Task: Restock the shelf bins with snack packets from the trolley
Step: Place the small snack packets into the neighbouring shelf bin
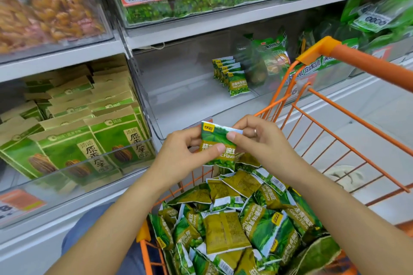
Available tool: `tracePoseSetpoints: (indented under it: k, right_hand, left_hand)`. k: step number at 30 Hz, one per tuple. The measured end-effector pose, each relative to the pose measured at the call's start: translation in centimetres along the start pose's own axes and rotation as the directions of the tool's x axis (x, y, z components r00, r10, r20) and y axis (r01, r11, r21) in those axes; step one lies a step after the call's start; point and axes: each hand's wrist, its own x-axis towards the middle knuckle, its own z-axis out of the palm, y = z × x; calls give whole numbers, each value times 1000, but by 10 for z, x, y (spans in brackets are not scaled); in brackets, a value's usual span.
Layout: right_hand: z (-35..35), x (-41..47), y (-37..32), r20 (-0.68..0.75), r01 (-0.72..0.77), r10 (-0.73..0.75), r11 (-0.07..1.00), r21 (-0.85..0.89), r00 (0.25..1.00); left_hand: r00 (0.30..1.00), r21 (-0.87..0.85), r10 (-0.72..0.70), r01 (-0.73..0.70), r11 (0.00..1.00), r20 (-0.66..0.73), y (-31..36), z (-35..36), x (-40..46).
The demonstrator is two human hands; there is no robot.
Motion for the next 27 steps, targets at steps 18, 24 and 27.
tracePoseSetpoints:
  k: [18, 24, 27]
  right_hand:
    - [-38, 35, -15, -141, 43, -125, 877, -479, 982]
    - [-48, 66, 42, 36, 166, -356, 342, -925, 934]
    - [-48, 68, 47, 6, 159, -409, 340, -927, 912]
  left_hand:
    - [953, -51, 4, -21, 998, -302, 31, -9, 46]
    - [925, 3, -85, 93, 996, -369, 11, 0, 140]
    - [923, 83, -143, 183, 980, -357, -13, 14, 191]
